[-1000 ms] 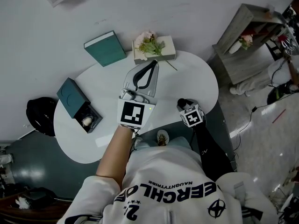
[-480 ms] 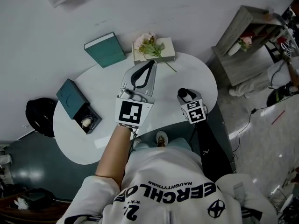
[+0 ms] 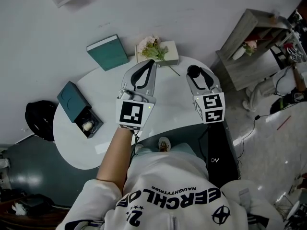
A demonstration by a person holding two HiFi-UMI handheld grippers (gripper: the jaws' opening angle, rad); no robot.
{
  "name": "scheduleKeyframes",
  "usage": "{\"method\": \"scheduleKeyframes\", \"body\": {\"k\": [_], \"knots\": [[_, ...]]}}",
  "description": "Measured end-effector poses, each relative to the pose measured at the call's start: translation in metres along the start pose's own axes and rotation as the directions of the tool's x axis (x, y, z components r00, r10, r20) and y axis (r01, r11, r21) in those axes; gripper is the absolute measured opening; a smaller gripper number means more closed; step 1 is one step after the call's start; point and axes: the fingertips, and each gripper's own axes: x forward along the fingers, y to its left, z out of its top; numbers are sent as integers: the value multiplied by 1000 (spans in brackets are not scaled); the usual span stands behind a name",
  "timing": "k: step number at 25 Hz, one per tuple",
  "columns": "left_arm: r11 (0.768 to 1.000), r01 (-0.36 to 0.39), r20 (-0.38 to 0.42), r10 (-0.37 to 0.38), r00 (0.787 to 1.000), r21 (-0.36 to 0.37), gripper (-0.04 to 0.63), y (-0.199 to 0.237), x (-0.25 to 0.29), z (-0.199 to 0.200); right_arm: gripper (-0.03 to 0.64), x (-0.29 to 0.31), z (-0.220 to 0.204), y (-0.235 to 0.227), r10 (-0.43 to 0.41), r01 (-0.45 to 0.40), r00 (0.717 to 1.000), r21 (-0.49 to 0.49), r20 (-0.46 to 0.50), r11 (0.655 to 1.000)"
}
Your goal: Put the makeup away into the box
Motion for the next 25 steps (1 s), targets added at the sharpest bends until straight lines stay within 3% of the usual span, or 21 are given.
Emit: {"method": "scheduleKeyframes", "body": {"k": [5,8,16,25], "knots": [[999,-27,21,27,999,33,0,3,-1,9,241,-27,64,-20,-86,90,986,-25,145,996],[999,-40,27,39,999,36,0,7,-1,11,241,-33,81,-30,-120,128,975,-33,189,991],[997,-68,31,67,997,41,0,21,-16,16,241,-23,86,-6,-61,69,979,-34,195,997],[977,-209,2,209,978,49,0,88,-84,9,241,14,115,81,94,-77,972,-88,216,993]]}}
